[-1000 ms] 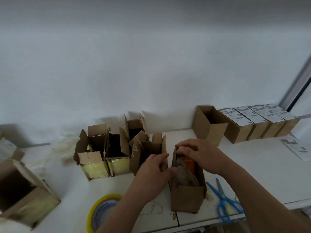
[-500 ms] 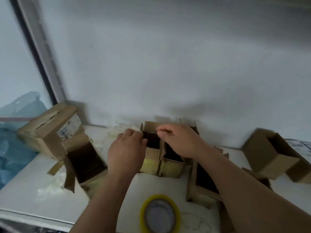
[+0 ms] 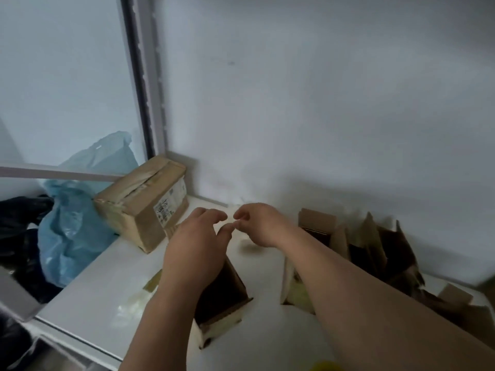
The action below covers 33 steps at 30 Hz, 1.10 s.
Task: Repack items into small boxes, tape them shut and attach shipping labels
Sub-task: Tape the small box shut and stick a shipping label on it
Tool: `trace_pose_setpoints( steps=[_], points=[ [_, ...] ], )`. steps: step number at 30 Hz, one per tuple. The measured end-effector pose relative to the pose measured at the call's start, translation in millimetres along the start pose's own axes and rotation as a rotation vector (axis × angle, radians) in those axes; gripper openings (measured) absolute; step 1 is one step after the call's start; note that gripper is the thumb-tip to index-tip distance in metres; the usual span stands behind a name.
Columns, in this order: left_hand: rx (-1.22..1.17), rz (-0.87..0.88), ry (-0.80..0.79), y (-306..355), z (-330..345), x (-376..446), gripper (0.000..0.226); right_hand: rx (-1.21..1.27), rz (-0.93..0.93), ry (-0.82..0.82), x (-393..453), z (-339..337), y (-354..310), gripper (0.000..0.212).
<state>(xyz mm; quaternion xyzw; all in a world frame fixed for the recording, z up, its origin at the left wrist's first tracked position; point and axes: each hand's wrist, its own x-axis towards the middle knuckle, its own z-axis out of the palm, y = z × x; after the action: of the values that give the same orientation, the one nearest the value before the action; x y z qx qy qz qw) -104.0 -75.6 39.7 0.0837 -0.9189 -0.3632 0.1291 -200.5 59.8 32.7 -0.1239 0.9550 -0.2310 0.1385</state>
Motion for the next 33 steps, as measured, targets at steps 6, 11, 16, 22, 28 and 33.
trace_pose_setpoints(
  steps=[6,11,16,22,28,33],
  points=[
    [-0.094,-0.019,0.014,-17,-7,11,0.026,0.156,0.101,-0.135,49,46,2,0.039],
    [-0.103,-0.043,0.001,-26,-8,16,0.027,-0.045,0.018,-0.170,62,69,5,0.040],
    [-0.119,-0.050,-0.019,-27,-9,16,0.029,-0.290,0.007,-0.179,57,75,2,0.022],
    [-0.188,-0.093,-0.060,-25,-14,12,0.030,-0.075,0.072,-0.116,50,80,16,0.053],
    [-0.210,-0.099,-0.075,-17,-16,5,0.025,-0.122,0.129,-0.174,30,65,17,0.043],
    [-0.219,-0.092,-0.087,-15,-13,5,0.023,0.196,0.190,0.131,16,69,30,0.014]
  ],
)
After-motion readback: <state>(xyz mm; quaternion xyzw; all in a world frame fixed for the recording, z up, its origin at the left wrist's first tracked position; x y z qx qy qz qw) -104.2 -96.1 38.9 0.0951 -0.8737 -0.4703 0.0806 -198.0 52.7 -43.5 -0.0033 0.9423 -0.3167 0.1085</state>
